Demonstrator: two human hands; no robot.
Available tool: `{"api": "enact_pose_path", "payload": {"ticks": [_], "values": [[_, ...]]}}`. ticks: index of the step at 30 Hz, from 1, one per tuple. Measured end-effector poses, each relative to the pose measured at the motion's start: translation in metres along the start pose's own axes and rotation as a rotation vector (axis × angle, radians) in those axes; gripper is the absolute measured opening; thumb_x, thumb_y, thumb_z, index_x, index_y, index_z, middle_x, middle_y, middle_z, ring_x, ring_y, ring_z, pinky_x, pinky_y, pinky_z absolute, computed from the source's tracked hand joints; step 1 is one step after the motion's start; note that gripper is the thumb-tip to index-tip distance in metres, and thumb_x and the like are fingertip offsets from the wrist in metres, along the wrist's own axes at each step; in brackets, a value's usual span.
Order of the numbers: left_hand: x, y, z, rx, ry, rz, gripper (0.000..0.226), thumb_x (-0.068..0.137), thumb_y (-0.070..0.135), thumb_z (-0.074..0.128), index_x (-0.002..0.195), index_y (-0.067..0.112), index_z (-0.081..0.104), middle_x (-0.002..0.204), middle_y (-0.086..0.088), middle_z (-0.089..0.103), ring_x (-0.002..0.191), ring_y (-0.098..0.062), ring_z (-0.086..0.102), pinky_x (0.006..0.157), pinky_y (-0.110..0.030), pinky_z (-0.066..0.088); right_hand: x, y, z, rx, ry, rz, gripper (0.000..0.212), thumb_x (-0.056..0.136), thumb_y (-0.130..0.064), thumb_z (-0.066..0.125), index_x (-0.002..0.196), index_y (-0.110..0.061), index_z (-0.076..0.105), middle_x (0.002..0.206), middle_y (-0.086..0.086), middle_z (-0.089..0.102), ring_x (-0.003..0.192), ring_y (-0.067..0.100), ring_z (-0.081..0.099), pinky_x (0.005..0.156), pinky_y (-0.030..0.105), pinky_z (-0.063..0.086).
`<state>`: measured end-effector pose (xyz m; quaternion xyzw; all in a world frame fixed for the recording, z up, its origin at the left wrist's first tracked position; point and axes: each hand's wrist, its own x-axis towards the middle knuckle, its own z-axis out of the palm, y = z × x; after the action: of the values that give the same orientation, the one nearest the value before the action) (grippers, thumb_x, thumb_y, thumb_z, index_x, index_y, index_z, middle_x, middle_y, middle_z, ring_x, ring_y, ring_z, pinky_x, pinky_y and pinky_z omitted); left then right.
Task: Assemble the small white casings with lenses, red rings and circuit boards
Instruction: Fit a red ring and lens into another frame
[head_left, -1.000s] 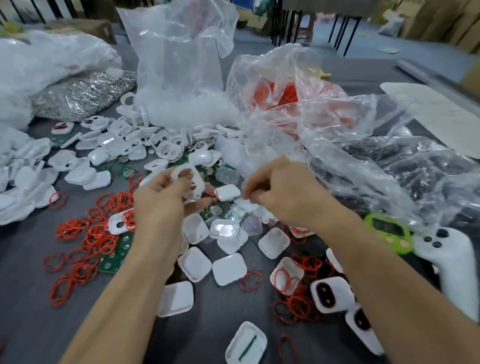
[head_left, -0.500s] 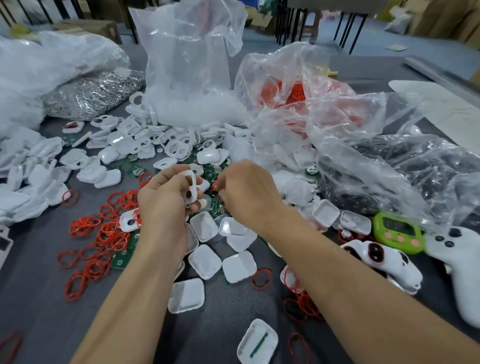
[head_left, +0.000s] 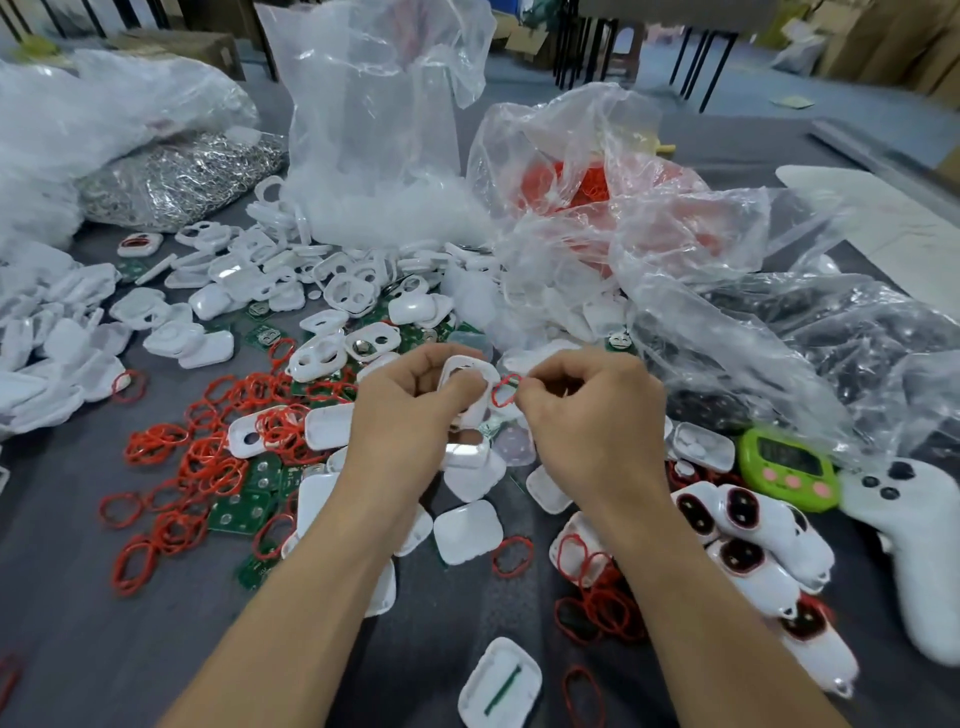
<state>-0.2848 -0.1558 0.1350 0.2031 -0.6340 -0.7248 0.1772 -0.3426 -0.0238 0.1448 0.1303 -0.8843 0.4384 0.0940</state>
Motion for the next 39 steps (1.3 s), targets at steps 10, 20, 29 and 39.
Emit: {"api": "enact_pose_path", "payload": {"ticks": [10,20,29,39], "values": [[-0.01,0.001,0.007,-0.034,-0.082,0.0,0.016,0.091,-0.001,0.069,0.094,0.012,0.079,0.084,-0.012,0.078,0.071,-0.02,0.073,0.062,-0.025,0.058,-0.01,0.0,-0.003,0.279,-0.144,0.034,0.017,0.084,-0.012,0.072,0.084,-0.027,0.08,0.073,-0.015,0.075,0.069,0.005,0.071,0.065,0.023,0.058],[-0.017,0.005,0.01,-0.165,-0.076,0.025,0.016,0.06,0.024,0.087,0.073,0.019,0.078,0.071,-0.004,0.075,0.06,-0.012,0.069,0.055,-0.021,0.054,-0.008,0.002,-0.012,0.436,-0.019,0.175,0.02,0.082,-0.006,0.077,0.073,-0.024,0.078,0.06,-0.007,0.073,0.057,0.013,0.073,0.059,0.031,0.062],[-0.011,0.001,0.007,-0.221,-0.028,-0.071,0.034,0.062,0.021,0.082,0.092,0.006,0.076,0.077,-0.006,0.076,0.062,-0.016,0.07,0.054,-0.023,0.055,-0.01,-0.007,-0.015,1.087,-0.322,0.533,0.025,0.087,0.0,0.072,0.066,-0.01,0.08,0.077,0.012,0.077,0.064,0.018,0.073,0.062,0.024,0.06],[-0.025,-0.008,0.013,0.453,0.243,0.378,0.042,0.089,0.029,0.078,0.119,0.055,0.068,0.078,0.021,0.072,0.071,0.002,0.065,0.071,-0.01,0.05,-0.011,-0.005,-0.015,1.011,-0.396,0.445,0.014,0.081,-0.008,0.079,0.069,-0.014,0.08,0.08,0.008,0.076,0.074,0.016,0.069,0.071,0.023,0.058]]}}
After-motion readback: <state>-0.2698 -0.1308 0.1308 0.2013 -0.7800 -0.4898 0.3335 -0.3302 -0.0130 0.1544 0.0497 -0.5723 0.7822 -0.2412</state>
